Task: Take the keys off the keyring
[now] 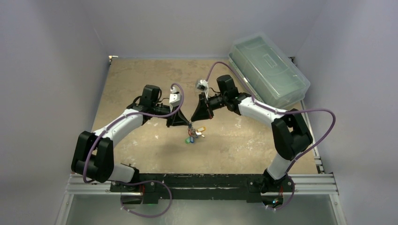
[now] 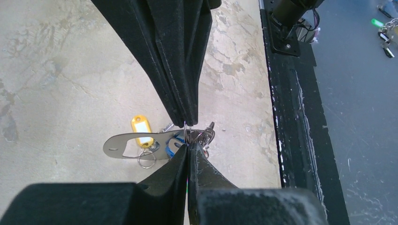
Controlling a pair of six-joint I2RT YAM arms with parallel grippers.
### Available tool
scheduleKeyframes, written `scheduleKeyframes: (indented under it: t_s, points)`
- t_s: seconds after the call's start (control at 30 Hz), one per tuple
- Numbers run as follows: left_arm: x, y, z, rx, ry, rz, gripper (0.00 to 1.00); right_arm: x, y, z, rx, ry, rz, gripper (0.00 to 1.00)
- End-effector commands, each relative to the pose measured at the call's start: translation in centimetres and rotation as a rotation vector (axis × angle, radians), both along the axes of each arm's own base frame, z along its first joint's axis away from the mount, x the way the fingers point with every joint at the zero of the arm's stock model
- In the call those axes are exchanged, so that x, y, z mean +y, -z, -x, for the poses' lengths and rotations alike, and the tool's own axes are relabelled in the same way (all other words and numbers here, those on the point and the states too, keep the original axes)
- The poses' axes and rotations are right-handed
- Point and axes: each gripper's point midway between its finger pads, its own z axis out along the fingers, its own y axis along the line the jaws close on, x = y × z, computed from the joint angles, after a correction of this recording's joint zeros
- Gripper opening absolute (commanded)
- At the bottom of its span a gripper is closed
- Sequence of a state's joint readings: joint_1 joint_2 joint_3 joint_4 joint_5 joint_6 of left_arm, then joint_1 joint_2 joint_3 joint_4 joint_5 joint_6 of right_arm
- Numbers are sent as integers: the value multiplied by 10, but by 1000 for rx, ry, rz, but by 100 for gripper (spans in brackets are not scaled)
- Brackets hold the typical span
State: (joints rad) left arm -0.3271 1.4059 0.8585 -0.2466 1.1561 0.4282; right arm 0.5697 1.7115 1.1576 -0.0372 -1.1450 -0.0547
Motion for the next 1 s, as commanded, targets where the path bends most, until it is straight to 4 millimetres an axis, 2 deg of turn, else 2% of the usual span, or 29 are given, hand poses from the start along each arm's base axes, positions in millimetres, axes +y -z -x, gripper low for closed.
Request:
scheduleKeyframes:
  t_s: [0.0, 0.37, 0.77, 0.97]
  points:
    - [0, -7, 3, -38, 30, 41, 0, 1, -29, 2, -54, -8, -83, 0]
    - [-2, -2, 7, -12, 53, 51, 0, 1, -34, 1, -23, 30, -149, 0]
    - [-8, 1, 4, -8, 49, 49, 0, 2, -29, 3, 20, 27, -177, 0]
    - [-3, 3, 7, -8, 57, 18, 0, -1, -28, 3, 32, 34, -174, 0]
